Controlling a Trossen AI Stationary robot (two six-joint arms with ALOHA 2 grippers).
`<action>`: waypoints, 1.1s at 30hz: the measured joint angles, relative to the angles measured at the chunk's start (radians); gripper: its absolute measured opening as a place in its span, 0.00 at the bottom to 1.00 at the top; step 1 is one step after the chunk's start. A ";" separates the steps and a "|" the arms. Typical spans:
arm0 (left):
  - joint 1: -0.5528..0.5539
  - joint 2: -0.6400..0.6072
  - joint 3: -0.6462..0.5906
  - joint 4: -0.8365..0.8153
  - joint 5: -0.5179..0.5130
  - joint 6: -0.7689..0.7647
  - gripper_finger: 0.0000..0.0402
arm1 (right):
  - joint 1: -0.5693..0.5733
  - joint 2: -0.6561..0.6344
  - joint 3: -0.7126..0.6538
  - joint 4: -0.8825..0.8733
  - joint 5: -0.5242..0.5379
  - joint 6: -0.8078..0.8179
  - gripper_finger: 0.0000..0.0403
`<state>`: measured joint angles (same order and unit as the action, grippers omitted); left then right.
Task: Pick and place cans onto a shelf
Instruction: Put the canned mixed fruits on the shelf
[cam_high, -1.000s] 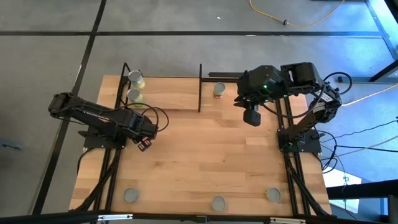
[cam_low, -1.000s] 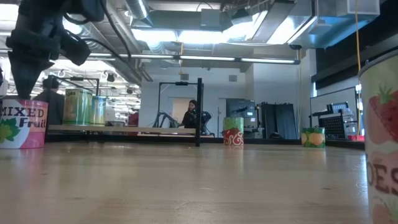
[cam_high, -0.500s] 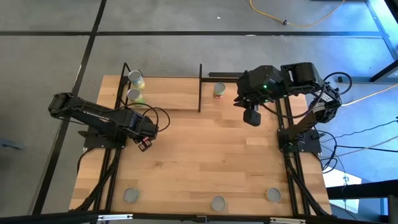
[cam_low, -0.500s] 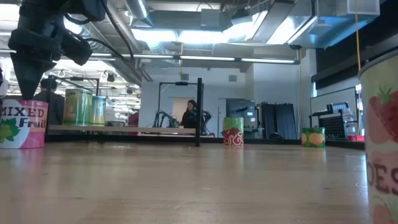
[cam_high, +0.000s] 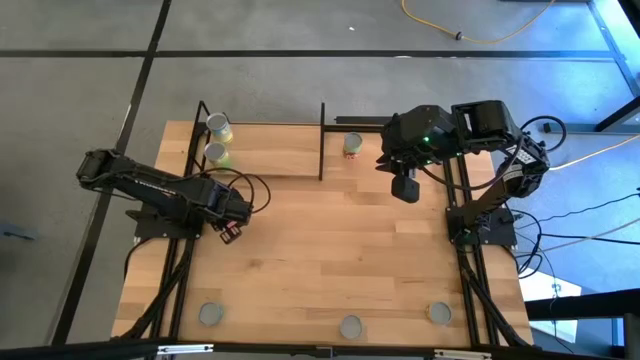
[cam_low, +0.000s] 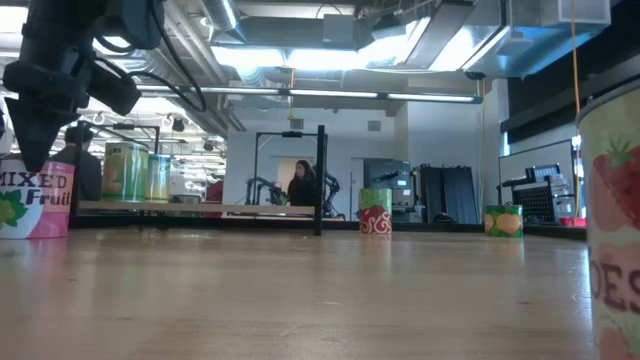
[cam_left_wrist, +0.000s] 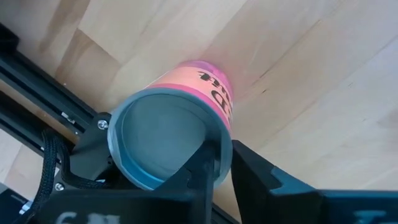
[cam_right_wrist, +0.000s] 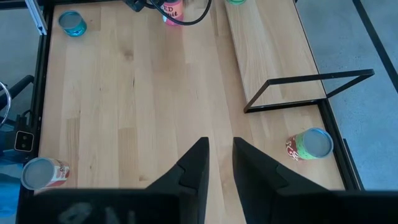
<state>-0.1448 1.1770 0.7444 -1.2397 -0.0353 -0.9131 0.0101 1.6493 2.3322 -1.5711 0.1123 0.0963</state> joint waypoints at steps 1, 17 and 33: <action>0.000 0.000 0.000 0.000 0.000 0.002 0.06 | 0.000 0.000 0.000 0.000 0.000 0.000 0.18; 0.000 0.018 0.331 -0.127 -0.048 0.060 0.02 | 0.000 0.000 0.000 0.005 0.000 0.003 0.18; 0.226 0.292 0.897 -0.328 -0.227 0.411 0.02 | 0.000 0.000 0.000 0.011 0.000 0.000 0.18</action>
<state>0.0813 1.4689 1.6411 -1.5681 -0.2624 -0.5025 0.0102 1.6489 2.3325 -1.5597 0.1123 0.0967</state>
